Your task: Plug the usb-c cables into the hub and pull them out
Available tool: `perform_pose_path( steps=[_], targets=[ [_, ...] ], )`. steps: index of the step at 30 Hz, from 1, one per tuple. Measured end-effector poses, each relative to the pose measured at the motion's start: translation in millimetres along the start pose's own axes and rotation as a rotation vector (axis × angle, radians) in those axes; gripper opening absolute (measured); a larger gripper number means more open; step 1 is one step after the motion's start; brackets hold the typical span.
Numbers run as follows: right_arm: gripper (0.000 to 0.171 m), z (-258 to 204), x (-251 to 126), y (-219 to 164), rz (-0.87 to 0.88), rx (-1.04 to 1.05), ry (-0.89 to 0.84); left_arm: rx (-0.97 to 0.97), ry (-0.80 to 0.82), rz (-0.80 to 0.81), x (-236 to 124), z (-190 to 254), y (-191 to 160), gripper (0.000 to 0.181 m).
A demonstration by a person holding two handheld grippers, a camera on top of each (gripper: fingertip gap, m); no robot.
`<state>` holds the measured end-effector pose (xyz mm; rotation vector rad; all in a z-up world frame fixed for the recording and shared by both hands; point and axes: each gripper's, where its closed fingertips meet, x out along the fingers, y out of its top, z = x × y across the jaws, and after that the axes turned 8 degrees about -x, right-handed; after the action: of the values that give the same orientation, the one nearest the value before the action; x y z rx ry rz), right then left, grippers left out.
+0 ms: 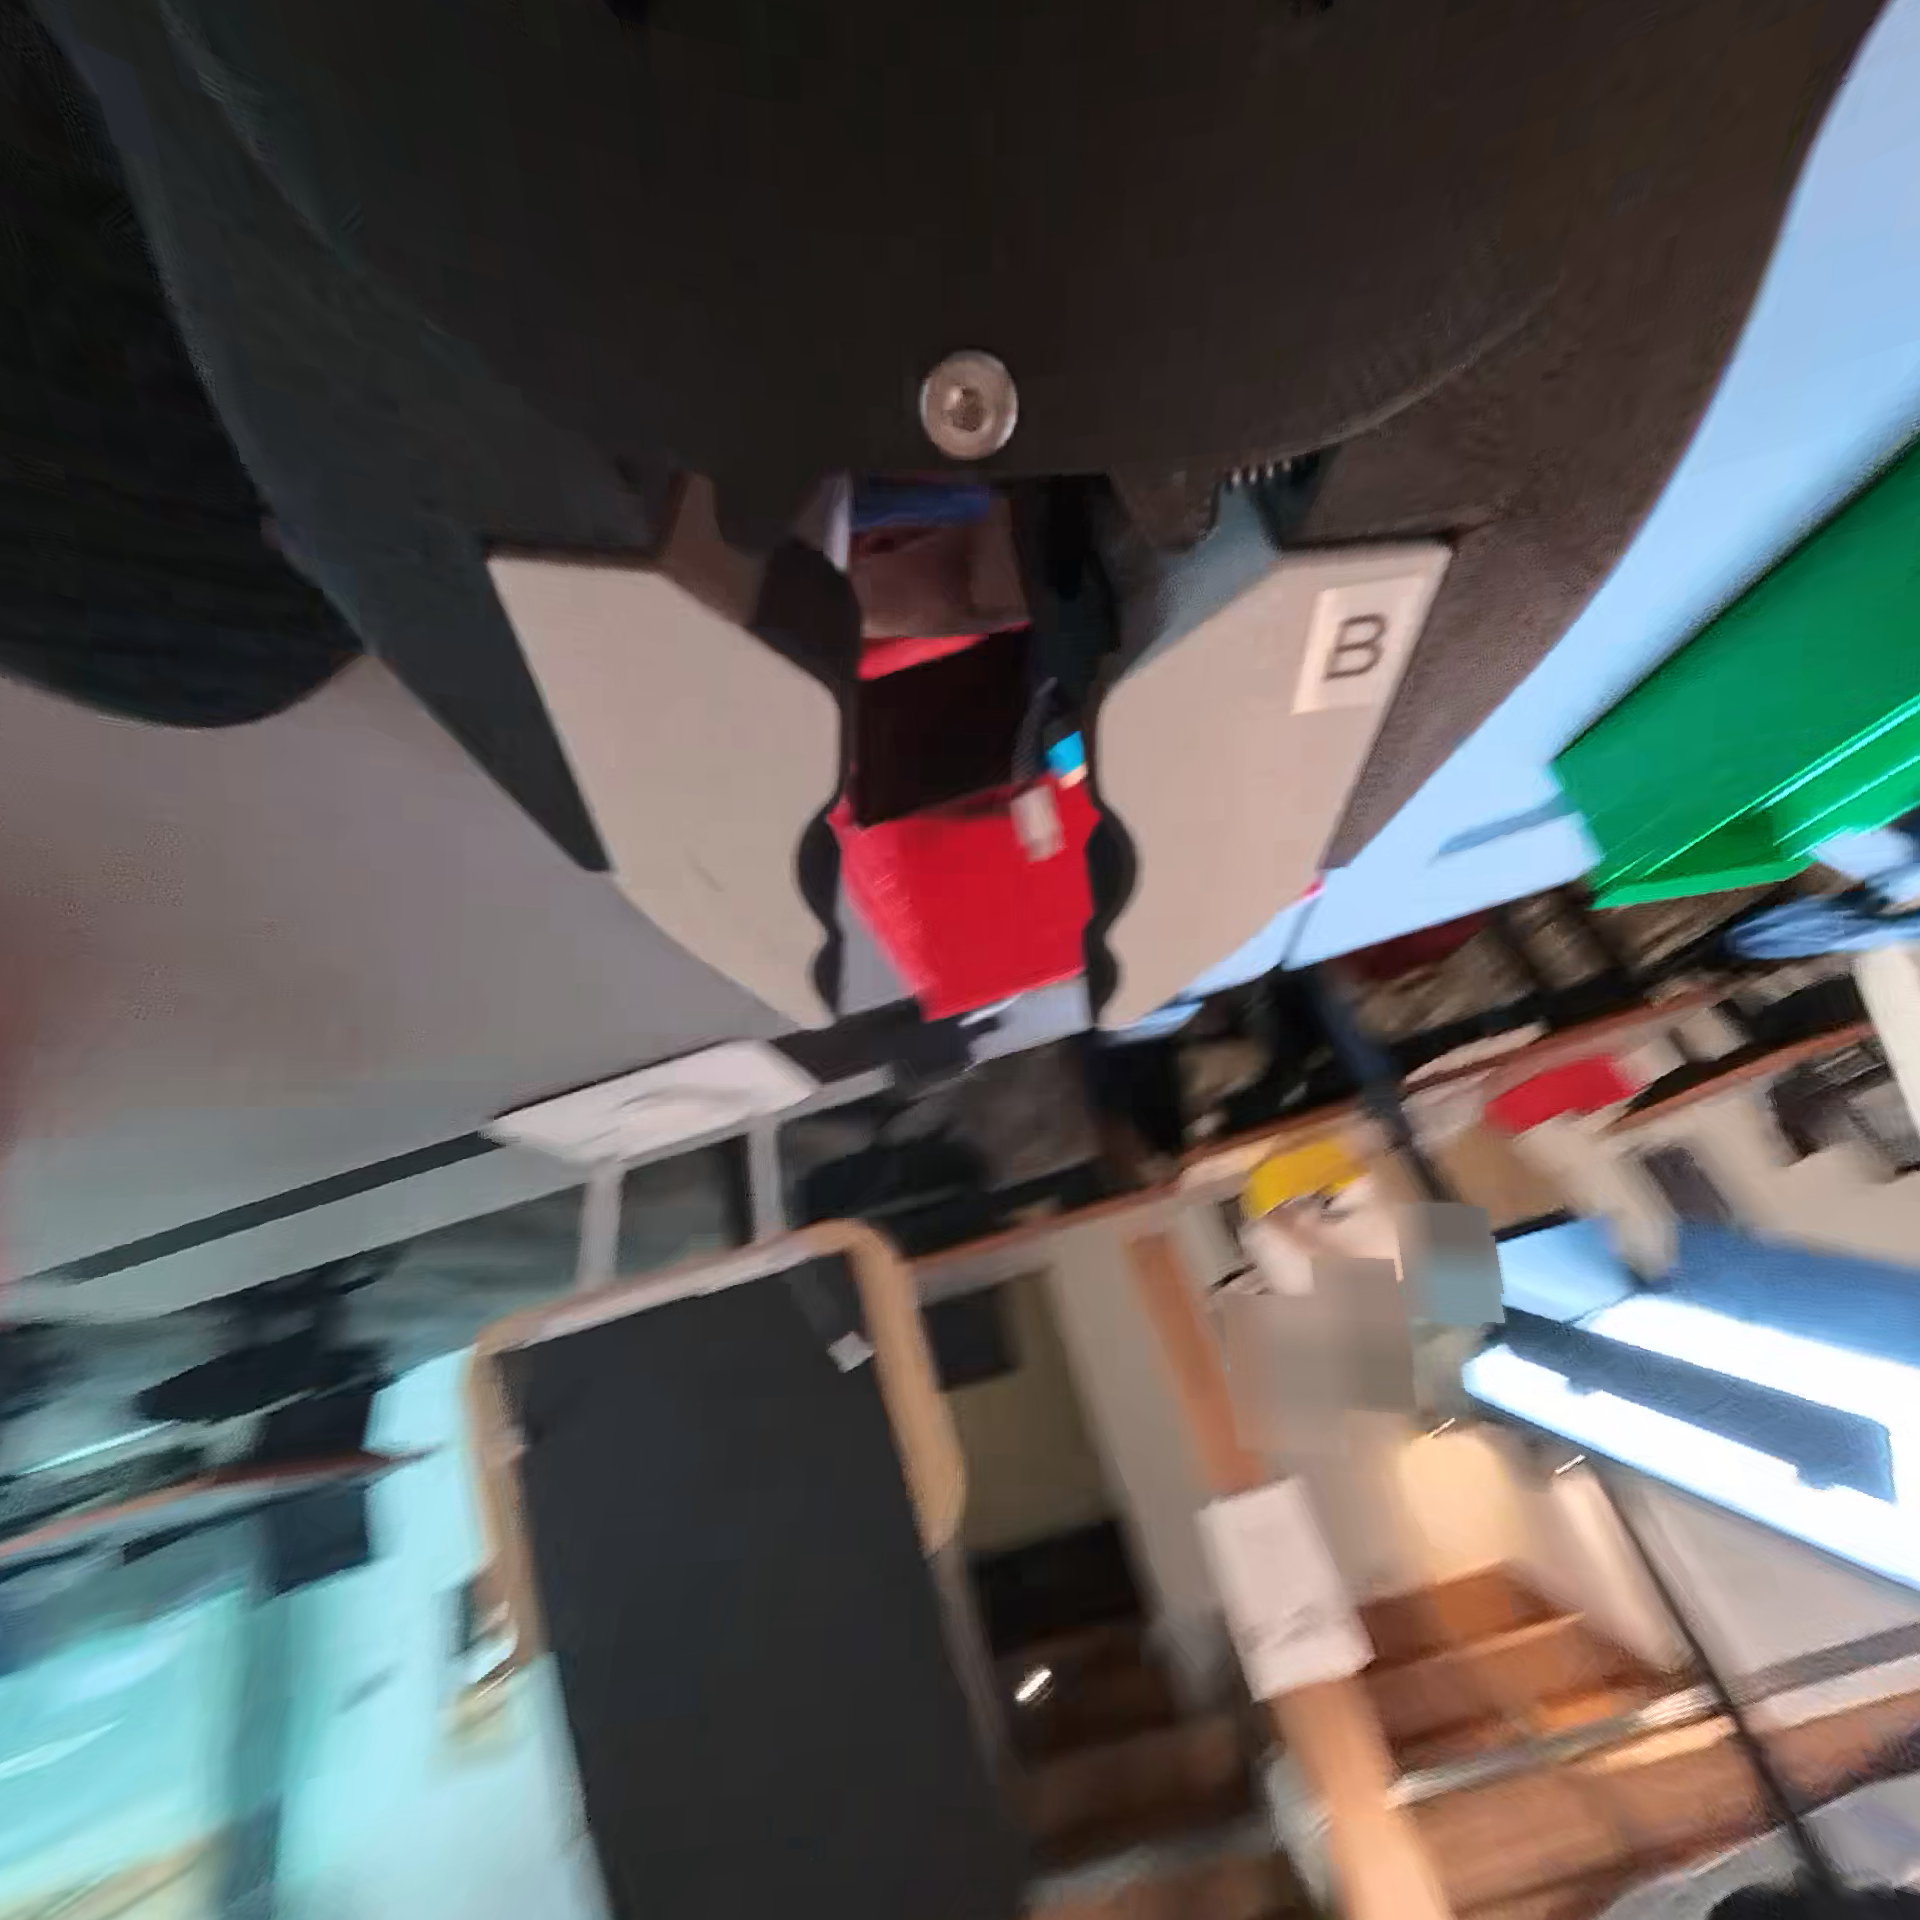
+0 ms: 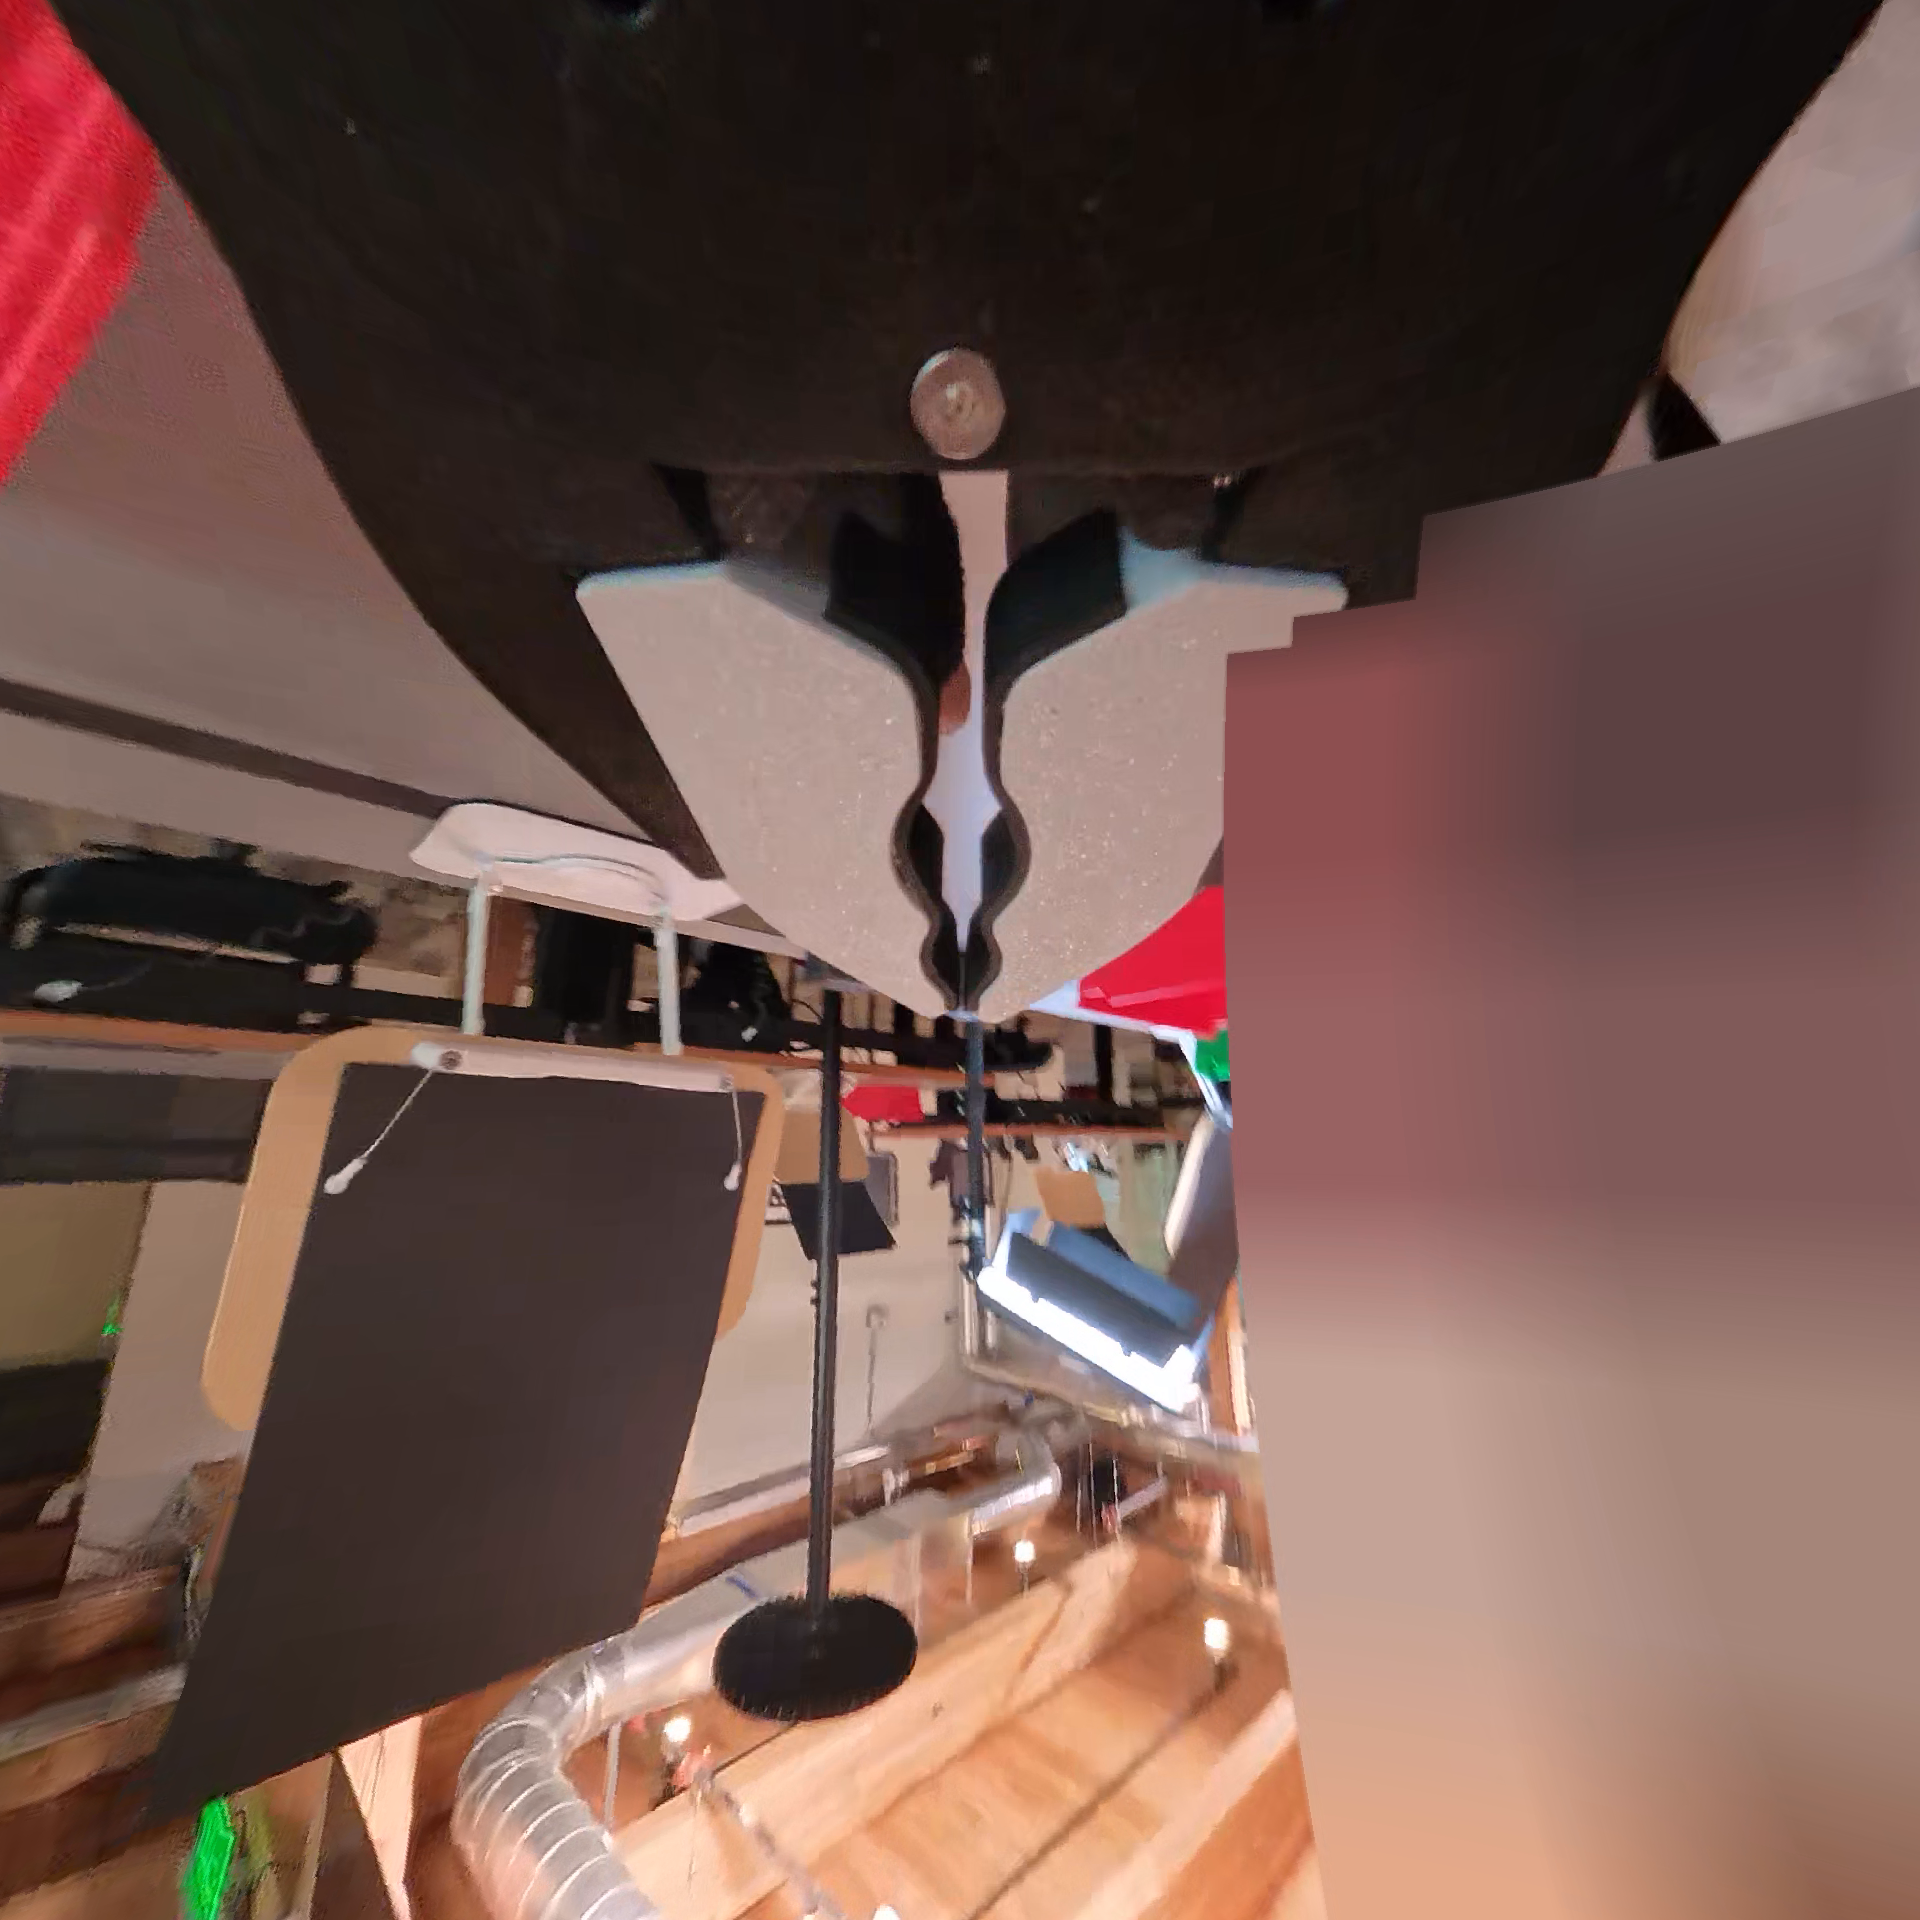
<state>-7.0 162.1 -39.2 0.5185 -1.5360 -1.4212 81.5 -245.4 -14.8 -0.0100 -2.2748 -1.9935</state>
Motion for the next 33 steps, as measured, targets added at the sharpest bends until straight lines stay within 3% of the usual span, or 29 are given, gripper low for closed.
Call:
perform_pose_path(
  steps=[1,2,5,7,8,12,17,22,26,33],
  targets=[
    [0.002,4.0,-1.5,5.0,0.035,0.062,-0.010,0.010,0.083,-0.032,-3.5,-19.0,-6.4,0.026],
    [0.012,10.4,-3.8,11.0,0.083,0.105,-0.034,0.023,0.149,-0.058,-6.7,-34.1,-11.9,0.014],
    [0.080,29.9,-15.3,29.4,0.233,0.154,-0.126,0.047,0.220,-0.159,-9.3,-54.1,-32.2,0.008],
    [0.104,33.7,-17.6,29.7,0.224,0.178,-0.130,0.060,0.163,-0.246,-4.6,-48.8,-52.0,0.022],
    [0.107,33.9,-17.6,29.1,0.212,0.172,-0.129,0.079,0.130,-0.310,-3.1,-45.7,-65.2,0.036],
    [0.105,34.4,-18.9,31.5,0.199,0.122,-0.143,0.153,0.101,-0.529,-3.6,-53.4,-107.5,0.043],
    [0.102,42.6,-26.5,36.6,0.248,0.145,-0.179,0.079,-0.061,-0.653,6.5,-40.2,-134.1,0.043],
    [0.097,46.5,-29.3,40.1,0.285,0.170,-0.200,0.080,-0.074,-0.633,33.8,-30.7,-136.5,0.042],
    [0.095,45.4,-28.4,36.6,0.246,0.123,-0.207,0.065,0.045,-0.637,55.0,-45.4,-143.2,0.039],
    [0.092,47.5,-30.5,35.7,0.210,0.045,-0.230,-0.017,0.118,-0.638,65.1,-53.6,-151.2,0.027]
  ],
)
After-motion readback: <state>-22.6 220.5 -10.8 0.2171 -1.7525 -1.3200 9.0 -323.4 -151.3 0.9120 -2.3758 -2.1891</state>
